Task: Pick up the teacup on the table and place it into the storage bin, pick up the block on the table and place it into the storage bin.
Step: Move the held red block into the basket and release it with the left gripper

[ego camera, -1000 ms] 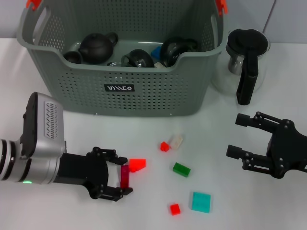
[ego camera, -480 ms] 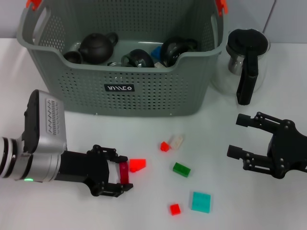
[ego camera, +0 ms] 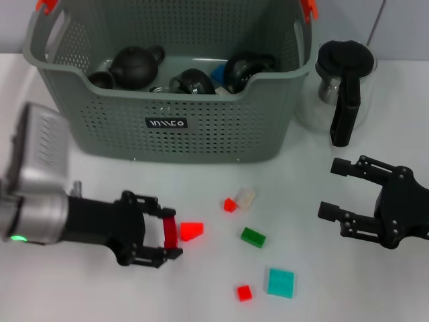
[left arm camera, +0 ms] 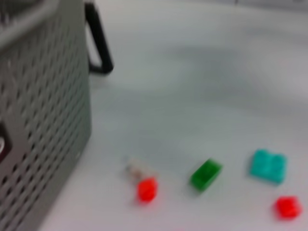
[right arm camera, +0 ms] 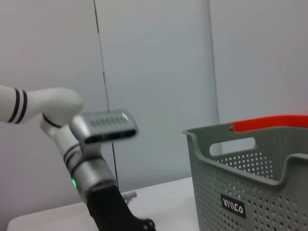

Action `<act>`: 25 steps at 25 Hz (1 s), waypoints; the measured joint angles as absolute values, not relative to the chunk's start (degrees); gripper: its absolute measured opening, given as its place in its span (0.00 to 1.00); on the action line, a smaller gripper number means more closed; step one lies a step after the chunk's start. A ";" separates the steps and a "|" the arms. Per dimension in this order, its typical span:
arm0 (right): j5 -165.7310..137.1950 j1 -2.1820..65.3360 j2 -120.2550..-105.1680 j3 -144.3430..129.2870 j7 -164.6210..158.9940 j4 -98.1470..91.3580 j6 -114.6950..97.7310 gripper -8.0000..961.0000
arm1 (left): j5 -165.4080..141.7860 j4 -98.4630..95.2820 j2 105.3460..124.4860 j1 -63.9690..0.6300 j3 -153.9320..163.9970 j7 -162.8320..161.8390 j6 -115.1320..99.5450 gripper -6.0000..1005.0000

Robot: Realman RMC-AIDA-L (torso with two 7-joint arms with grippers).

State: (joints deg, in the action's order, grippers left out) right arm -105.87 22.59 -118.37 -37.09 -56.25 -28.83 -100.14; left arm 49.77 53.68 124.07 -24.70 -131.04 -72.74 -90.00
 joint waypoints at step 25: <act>-105.72 23.48 -118.82 -36.87 -56.24 -28.83 -100.89 0.86 | 43.36 53.82 120.66 -50.39 -123.51 -113.73 -54.62 0.67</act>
State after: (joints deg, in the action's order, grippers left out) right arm -105.72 23.48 -118.82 -36.87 -56.24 -28.82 -100.89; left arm 43.36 53.82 120.66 -50.39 -123.51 -113.73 -54.62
